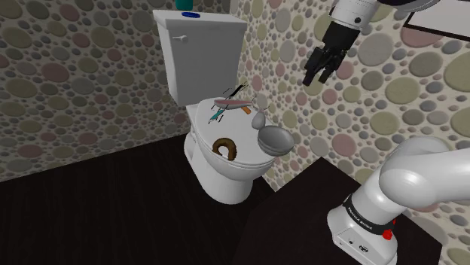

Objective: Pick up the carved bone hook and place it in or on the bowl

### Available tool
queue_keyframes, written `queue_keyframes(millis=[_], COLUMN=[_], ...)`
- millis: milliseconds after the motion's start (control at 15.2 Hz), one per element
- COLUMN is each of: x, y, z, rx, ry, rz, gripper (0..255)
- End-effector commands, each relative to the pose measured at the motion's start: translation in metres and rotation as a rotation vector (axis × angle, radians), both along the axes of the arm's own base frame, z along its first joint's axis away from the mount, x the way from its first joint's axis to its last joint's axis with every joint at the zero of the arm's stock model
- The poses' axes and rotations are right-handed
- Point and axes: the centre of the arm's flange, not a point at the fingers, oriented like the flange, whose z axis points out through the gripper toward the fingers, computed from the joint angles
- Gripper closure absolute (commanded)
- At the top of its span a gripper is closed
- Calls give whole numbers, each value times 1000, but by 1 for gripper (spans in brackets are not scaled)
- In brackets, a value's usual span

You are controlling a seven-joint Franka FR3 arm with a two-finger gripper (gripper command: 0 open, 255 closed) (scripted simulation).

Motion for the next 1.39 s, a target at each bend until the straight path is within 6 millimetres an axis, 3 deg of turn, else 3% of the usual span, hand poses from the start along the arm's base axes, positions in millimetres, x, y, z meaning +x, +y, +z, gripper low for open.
queue_keyframes(millis=[0,1320], x=[0,141], y=[0,73], z=[0,-217], rx=[0,-115], ry=[0,16], rz=[0,-36], gripper=[0,0])
